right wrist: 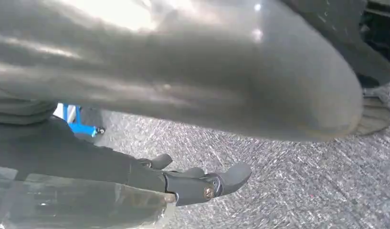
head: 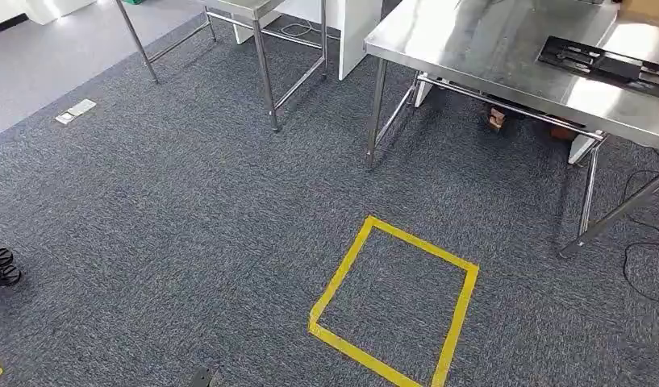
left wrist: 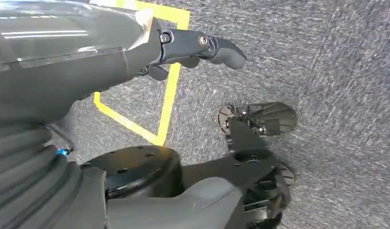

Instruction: Take the parts from the cabinet and place them on the table.

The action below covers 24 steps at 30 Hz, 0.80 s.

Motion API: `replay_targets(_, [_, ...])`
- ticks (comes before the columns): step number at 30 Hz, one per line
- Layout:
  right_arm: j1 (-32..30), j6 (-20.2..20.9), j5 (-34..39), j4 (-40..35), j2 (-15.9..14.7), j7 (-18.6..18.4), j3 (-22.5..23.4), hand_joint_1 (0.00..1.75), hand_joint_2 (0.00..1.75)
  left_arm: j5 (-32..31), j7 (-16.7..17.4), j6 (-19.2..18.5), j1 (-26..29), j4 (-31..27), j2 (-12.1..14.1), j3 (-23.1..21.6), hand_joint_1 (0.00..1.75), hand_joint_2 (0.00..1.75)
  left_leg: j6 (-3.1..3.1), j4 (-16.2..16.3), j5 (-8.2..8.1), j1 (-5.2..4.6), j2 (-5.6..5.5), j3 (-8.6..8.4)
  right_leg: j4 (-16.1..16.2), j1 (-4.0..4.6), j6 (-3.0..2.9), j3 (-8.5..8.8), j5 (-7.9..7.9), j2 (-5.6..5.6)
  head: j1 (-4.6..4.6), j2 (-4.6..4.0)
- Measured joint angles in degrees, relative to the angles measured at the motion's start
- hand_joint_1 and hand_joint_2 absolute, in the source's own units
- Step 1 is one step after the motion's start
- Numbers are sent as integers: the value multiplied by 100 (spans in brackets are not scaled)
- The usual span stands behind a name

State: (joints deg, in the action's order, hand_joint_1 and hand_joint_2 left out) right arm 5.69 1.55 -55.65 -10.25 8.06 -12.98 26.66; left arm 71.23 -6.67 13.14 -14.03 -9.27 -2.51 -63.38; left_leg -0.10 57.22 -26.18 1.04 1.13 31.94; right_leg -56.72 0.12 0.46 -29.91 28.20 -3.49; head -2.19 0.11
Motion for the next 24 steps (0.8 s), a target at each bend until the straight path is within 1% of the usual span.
replay_targets(1, [-8,0,-2,0,-4,0,-2,0,0,0,0,-4,2,0,0,-4,0,175,-2,3,0,-18,0,4,5,15,-14,-18,0,6,2,0])
replay_targets(2, [-13,0,-15,2,-4,0,-2,0,0,0,2,-4,1,0,-2,-7,0,175,1,3,-1,-35,-2,7,19,10,-8,-13,-4,5,7,0])
replay_targets(4, [-10,0,-35,2,-2,0,-2,0,0,0,2,-9,-1,0,-2,-18,0,175,14,3,0,-56,-4,12,49,-3,32,-6,-30,5,7,0])
replay_targets(7, [-15,0,-70,2,0,0,-2,0,0,-66,-75,15,-1,0,-2,-70,0,175,33,4,8,-60,-4,23,85,-8,70,0,-53,5,9,0])
replay_targets(8, [-15,-2,-72,2,0,0,-2,0,0,-94,-101,22,-2,0,-2,-81,0,175,50,4,4,-62,-3,25,92,-8,82,0,-61,5,11,0])
replay_targets(13, [-14,-2,-74,2,-2,0,0,0,0,-98,-138,26,-2,0,-2,-105,0,175,64,5,11,-64,-3,28,97,-11,103,20,-75,5,7,0])
replay_targets(16, [-16,-2,-74,2,2,0,0,0,0,-94,-223,42,-2,0,-2,-105,0,175,76,0,19,-64,-3,30,99,-12,110,20,-80,5,7,0])
replay_targets(17, [-16,-2,-74,2,2,0,0,0,0,-94,-241,42,-2,0,-2,-105,0,0,102,29,1,-85,-2,53,136,-45,144,44,-108,1,7,0])
replay_targets(18, [-14,-7,-74,2,22,0,0,0,0,-92,-256,55,-1,2,13,-105,0,175,187,-2,3,-90,-31,49,157,-75,201,54,-136,-44,2,0])
replay_targets(19, [-13,-22,-74,0,22,0,0,0,0,-85,-264,65,-5,2,13,-105,0,175,235,-84,46,-91,-44,30,197,-48,223,81,-152,-62,-9,0])
replay_targets(20, [-14,-39,-74,0,24,0,2,0,0,-83,-284,83,-1,0,-4,-105,0,175,273,-256,169,6,-81,-71,162,-51,227,44,-111,28,4,0])
replay_targets(21, [-20,-57,-74,0,18,0,0,0,0,-81,-313,125,-8,0,-22,-105,0,175,297,-327,213,-4,-102,-96,14,-61,210,-9,10,187,13,0])
replay_targets(22, [-38,-61,-74,2,20,0,2,0,0,-81,-354,158,-19,0,-22,-105,0,175,310,-342,241,5,-121,-82,-372,-70,179,-180,219,288,15,0])
replay_targets(23, [-46,-72,-79,2,20,0,0,0,0,-79,-400,201,-20,0,-26,-105,0,175,297,-341,251,10,-156,-59,-850,-86,164,-403,418,326,46,0])
replay_targets(24, [-52,-74,-83,2,20,0,0,0,0,-72,-415,225,-15,0,-33,-105,0,175,285,-340,258,12,-179,-40,-1307,-112,173,-623,582,334,55,0])
